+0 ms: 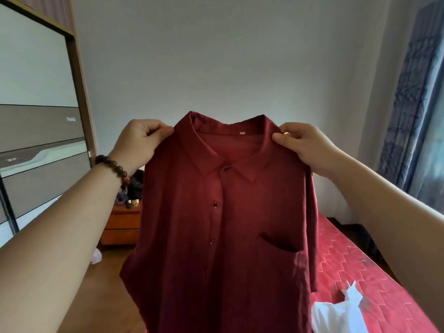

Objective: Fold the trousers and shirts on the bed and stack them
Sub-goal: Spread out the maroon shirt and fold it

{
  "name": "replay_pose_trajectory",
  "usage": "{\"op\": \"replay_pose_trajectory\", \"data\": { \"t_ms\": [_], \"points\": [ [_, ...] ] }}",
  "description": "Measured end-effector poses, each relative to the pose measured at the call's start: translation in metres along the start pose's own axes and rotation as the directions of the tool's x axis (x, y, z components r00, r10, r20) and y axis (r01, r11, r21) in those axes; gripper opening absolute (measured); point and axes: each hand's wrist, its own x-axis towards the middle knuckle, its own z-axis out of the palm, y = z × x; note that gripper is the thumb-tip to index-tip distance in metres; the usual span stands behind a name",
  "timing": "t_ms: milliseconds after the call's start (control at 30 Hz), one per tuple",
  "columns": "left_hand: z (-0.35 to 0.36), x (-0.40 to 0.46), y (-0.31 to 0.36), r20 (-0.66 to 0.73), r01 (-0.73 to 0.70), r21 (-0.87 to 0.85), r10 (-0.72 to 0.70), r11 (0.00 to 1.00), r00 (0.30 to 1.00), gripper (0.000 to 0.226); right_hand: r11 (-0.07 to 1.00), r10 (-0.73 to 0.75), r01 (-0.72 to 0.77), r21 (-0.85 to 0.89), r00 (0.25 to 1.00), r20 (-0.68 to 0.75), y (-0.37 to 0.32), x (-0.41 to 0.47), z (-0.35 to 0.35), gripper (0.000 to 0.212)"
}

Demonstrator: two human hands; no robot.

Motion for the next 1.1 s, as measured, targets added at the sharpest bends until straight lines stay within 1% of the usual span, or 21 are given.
{"op": "replay_pose_trajectory", "data": {
  "t_ms": [67,133,167,233,267,333,367,400,467,500,533,567,600,667,767,800,867,967,1000,1033,1100],
  "points": [
    [-0.01,0.0,0.003,0.107,0.122,-0.194,-0.102,0.973,0.989,0.026,0.994,0.044,-0.046,0.096,0.999,0.024,-0.001,0.005,0.009,0.012],
    [-0.021,-0.001,0.0,0.241,0.287,-0.399,-0.202,0.871,0.949,0.023,0.979,0.074,-0.085,0.184,0.995,0.067,-0.001,0.01,0.017,0.011],
    [-0.027,-0.002,-0.003,0.306,0.354,-0.444,-0.232,0.823,0.923,0.023,0.969,0.074,-0.092,0.229,0.993,0.087,-0.001,0.013,0.02,0.012],
    [-0.038,-0.007,-0.008,0.427,0.462,-0.406,-0.283,0.788,0.859,0.03,0.95,0.074,-0.111,0.29,0.988,0.138,0.0,0.019,0.028,0.014],
    [-0.041,-0.011,-0.01,0.474,0.502,-0.359,-0.31,0.787,0.824,0.037,0.951,0.082,-0.125,0.281,0.983,0.161,0.001,0.022,0.033,0.015],
    [-0.044,-0.018,-0.012,0.478,0.569,-0.278,-0.403,0.774,0.781,0.054,0.966,0.107,-0.147,0.214,0.976,0.188,0.004,0.026,0.045,0.016],
    [-0.044,-0.02,-0.012,0.422,0.587,-0.24,-0.461,0.774,0.781,0.057,0.975,0.118,-0.149,0.167,0.976,0.182,0.006,0.029,0.051,0.016],
    [-0.042,-0.022,-0.01,0.323,0.587,-0.187,-0.516,0.787,0.794,0.053,0.986,0.124,-0.139,0.088,0.98,0.153,0.007,0.031,0.059,0.015],
    [-0.035,-0.022,-0.006,0.016,0.562,0.004,-0.562,0.827,0.827,0.037,0.986,0.092,-0.084,-0.144,0.995,0.045,0.006,0.037,0.075,0.014],
    [-0.028,-0.02,-0.004,-0.139,0.543,0.097,-0.529,0.834,0.837,0.038,0.968,0.062,-0.065,-0.241,0.998,-0.021,0.004,0.04,0.085,0.014],
    [-0.02,-0.019,0.0,-0.253,0.519,0.146,-0.475,0.842,0.843,0.041,0.955,0.033,-0.053,-0.29,0.997,-0.073,-0.002,0.042,0.097,0.014],
    [-0.011,-0.018,0.006,-0.312,0.488,0.149,-0.428,0.86,0.848,0.042,0.954,0.005,-0.036,-0.299,0.995,-0.104,-0.009,0.043,0.109,0.013],
    [-0.003,-0.017,0.013,-0.331,0.444,0.114,-0.388,0.888,0.86,0.04,0.957,-0.02,-0.014,-0.289,0.993,-0.113,-0.018,0.044,0.121,0.012],
    [0.009,-0.012,0.028,-0.303,0.342,0.043,-0.314,0.939,0.9,0.032,0.978,-0.018,0.0,-0.207,0.996,-0.084,-0.039,0.046,0.142,0.012],
    [0.019,-0.007,0.048,-0.173,0.234,0.032,-0.226,0.972,0.959,0.031,0.987,0.114,-0.115,0.112,0.993,0.017,-0.068,0.043,0.158,0.011],
    [0.019,-0.006,0.051,-0.111,0.228,0.017,-0.225,0.974,0.968,0.035,0.967,0.143,-0.153,0.204,0.988,0.065,-0.076,0.041,0.158,0.01],
    [0.017,-0.008,0.055,0.015,0.254,-0.055,-0.253,0.966,0.967,0.042,0.935,0.163,-0.198,0.294,0.977,0.139,-0.085,0.037,0.155,0.013],
    [0.005,-0.007,0.047,0.192,0.292,-0.152,-0.261,0.944,0.946,0.035,0.871,0.129,-0.249,0.423,0.948,0.292,-0.09,0.034,0.142,0.019],
    [0.0,-0.007,0.042,0.231,0.294,-0.197,-0.247,0.935,0.941,0.029,0.871,0.107,-0.249,0.424,0.938,0.33,-0.091,0.034,0.136,0.019],
    [-0.004,-0.006,0.038,0.249,0.291,-0.241,-0.231,0.926,0.941,0.025,0.901,0.083,-0.215,0.377,0.938,0.337,-0.091,0.035,0.13,0.02],
    [-0.01,-0.004,0.033,0.239,0.279,-0.297,-0.212,0.913,0.947,0.026,0.972,0.01,-0.069,0.223,0.967,0.254,-0.09,0.04,0.117,0.017]
  ]
}}
